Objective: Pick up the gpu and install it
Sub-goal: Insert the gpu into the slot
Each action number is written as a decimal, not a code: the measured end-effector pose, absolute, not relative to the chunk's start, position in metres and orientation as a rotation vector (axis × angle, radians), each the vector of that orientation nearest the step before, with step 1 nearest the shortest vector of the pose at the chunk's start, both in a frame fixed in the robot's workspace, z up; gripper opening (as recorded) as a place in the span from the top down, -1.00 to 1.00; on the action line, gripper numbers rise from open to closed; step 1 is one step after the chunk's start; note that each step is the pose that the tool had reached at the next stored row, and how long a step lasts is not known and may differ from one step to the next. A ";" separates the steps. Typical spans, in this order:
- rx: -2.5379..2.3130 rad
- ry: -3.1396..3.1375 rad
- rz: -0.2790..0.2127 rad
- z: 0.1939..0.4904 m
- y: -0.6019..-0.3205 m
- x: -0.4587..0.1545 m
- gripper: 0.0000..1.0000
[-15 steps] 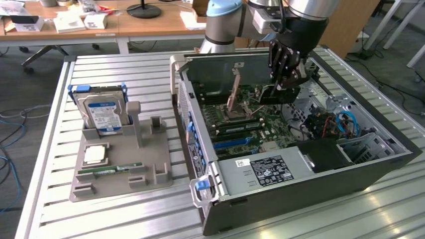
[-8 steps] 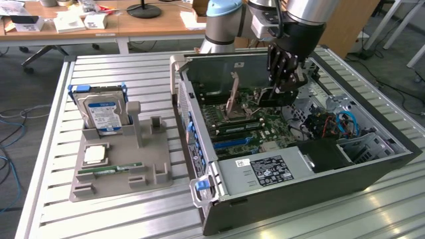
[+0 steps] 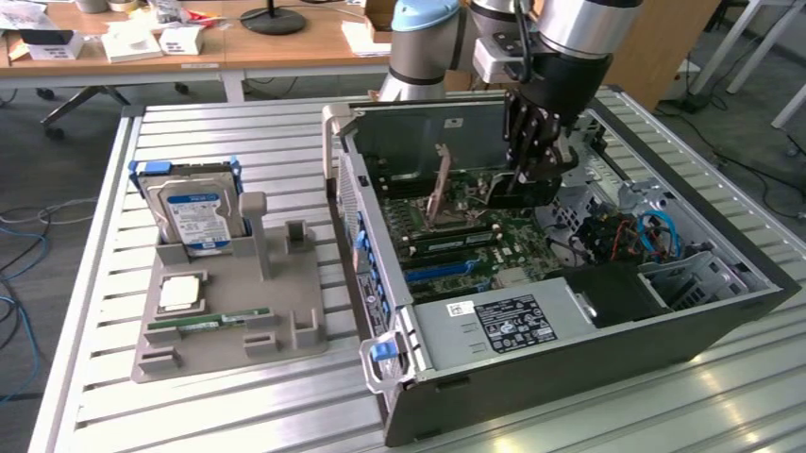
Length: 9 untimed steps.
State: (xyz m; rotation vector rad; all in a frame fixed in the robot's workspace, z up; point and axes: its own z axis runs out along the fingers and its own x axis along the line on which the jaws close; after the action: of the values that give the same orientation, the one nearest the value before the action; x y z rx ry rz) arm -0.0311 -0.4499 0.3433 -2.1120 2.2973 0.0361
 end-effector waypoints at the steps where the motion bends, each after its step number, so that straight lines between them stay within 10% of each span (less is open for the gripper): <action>1: -2.112 2.297 0.036 0.343 -0.450 -0.031 0.48; 9: -2.120 2.290 0.037 0.335 -0.450 -0.032 0.48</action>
State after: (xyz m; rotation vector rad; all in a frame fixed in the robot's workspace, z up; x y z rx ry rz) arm -0.0320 -0.4499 0.3346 -2.1197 2.2899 0.0368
